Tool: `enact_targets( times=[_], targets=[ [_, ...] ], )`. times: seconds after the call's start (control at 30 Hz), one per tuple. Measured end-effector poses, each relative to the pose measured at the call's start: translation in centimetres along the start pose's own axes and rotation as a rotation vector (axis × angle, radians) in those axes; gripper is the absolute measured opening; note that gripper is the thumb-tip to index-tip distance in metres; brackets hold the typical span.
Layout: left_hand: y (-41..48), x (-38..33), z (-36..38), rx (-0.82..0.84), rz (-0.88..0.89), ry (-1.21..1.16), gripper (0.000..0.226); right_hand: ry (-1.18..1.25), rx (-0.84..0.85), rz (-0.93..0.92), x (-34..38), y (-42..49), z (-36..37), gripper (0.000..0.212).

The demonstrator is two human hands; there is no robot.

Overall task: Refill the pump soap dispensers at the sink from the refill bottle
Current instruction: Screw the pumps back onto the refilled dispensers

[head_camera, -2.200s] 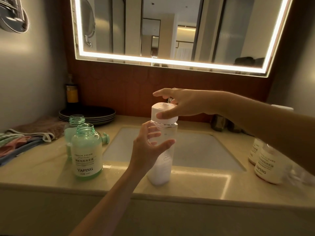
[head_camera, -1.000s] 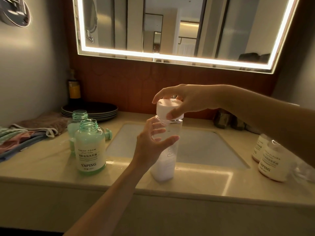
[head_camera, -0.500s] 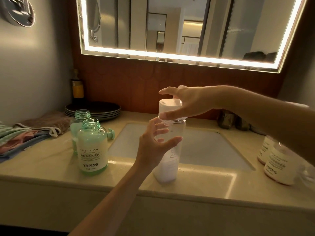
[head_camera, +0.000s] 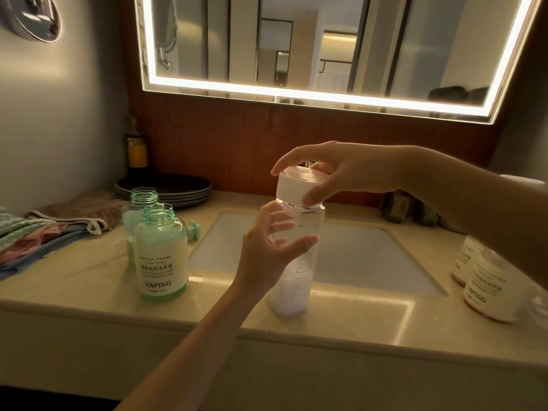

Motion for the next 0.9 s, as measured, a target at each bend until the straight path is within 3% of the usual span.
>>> enact_targets(
  times=[0.17,0.5,0.73,0.9],
  targets=[
    [0.05,-0.01,-0.04,0.016,-0.003,-0.013,0.071,0.057,-0.031,-0.013,0.10,-0.21,-0.45,0.051],
    [-0.03,0.00,0.00,0.016,-0.011,-0.013,0.073,-0.063,0.004,0.044,0.69,0.27,-0.10,0.052],
    [-0.04,0.09,-0.07,0.016,-0.020,-0.013,0.069,-0.178,-0.112,0.075,0.15,0.56,-0.08,0.058],
    [0.05,0.08,-0.03,0.015,-0.016,-0.010,0.067,-0.141,-0.050,0.128,-0.01,0.26,-0.21,0.059]
  ],
)
Point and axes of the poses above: each hand's wrist, its own y-axis towards the middle knuckle, its own z-axis out of the palm, x = y × z, the point moved 5 cm from there along y, towards the middle knuckle, and after that the axes turned 10 degrees about -z, right-handed, at the moved point
